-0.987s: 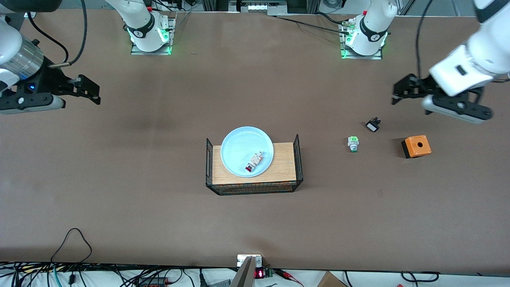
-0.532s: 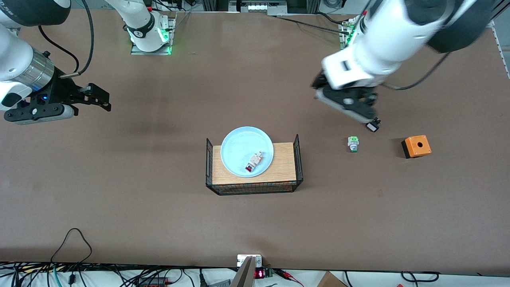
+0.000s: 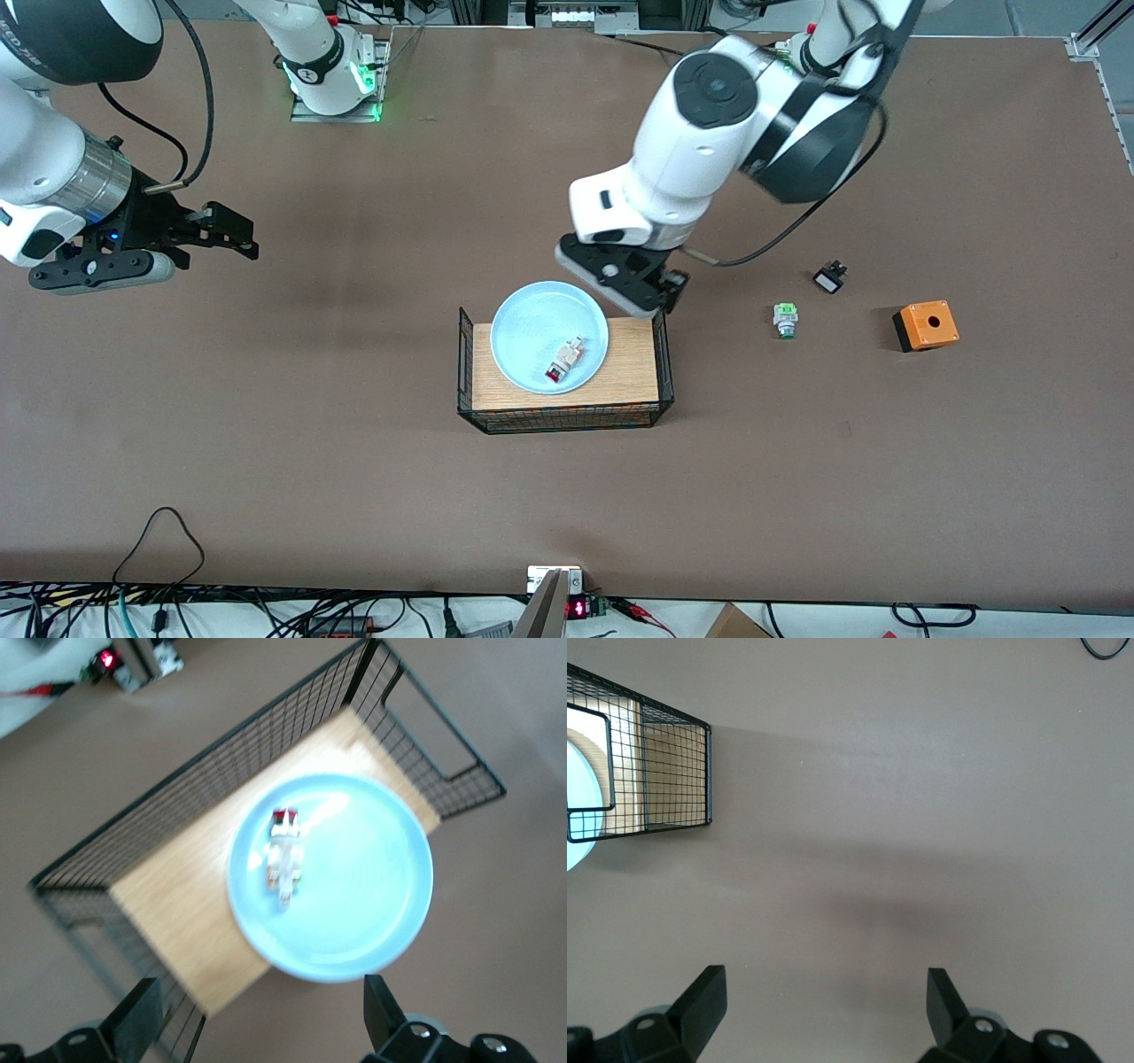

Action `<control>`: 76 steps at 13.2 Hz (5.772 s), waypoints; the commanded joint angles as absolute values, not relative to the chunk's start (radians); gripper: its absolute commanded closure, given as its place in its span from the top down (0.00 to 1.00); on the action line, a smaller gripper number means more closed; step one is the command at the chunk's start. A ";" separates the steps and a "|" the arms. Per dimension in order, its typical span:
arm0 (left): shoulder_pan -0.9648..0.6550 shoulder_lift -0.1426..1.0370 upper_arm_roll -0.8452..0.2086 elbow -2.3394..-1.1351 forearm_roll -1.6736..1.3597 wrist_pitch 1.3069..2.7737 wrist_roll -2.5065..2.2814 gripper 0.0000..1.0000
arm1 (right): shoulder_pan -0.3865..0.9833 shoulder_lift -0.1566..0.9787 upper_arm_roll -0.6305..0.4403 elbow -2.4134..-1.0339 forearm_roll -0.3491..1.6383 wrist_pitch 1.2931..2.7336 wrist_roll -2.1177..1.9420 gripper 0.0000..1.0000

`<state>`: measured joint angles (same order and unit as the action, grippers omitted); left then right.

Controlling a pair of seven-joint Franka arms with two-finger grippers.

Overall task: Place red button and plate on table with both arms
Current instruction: 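Lower the left gripper and grasp the red button on the plate, then lift the red button with the left gripper while the right gripper advances, then lower the button beside the orange box while the right gripper reaches the plate, then open the left gripper and withdraw while the right gripper grips the plate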

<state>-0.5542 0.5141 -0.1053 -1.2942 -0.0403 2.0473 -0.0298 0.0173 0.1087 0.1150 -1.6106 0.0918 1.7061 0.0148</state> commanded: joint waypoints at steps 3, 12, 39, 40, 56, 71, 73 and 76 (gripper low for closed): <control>-0.603 0.650 -0.083 -1.241 0.001 2.245 -0.014 1.00 | 0.011 0.123 0.110 -1.608 0.114 1.712 0.006 1.00; -0.635 0.719 -0.087 -1.298 0.140 2.329 -0.002 1.00 | 0.009 0.144 0.109 -1.592 0.161 1.733 0.020 1.00; -0.126 0.547 -0.086 -1.393 -0.014 1.611 0.100 0.24 | 0.294 0.101 0.140 -1.531 0.172 1.744 0.020 1.00; -0.112 0.589 -0.075 -1.394 0.001 1.618 0.094 0.23 | 0.314 0.115 0.140 -1.531 0.172 1.755 0.020 1.00; 0.012 0.635 -0.078 -1.545 0.083 1.863 0.094 1.00 | 0.715 0.458 0.140 -1.536 -0.330 2.049 -0.057 1.00; 0.051 0.503 -0.094 -1.035 0.026 1.562 0.048 1.00 | 0.733 0.566 0.138 -1.543 -0.417 2.227 -0.147 0.86; 0.052 0.421 -0.101 -1.157 0.032 1.561 -0.006 1.00 | 0.733 0.566 0.138 -1.543 -0.429 2.226 -0.149 0.75; 0.087 0.150 -0.106 -1.589 0.023 1.799 -0.006 1.00 | 0.735 0.566 0.138 -1.543 -0.431 2.226 -0.149 0.59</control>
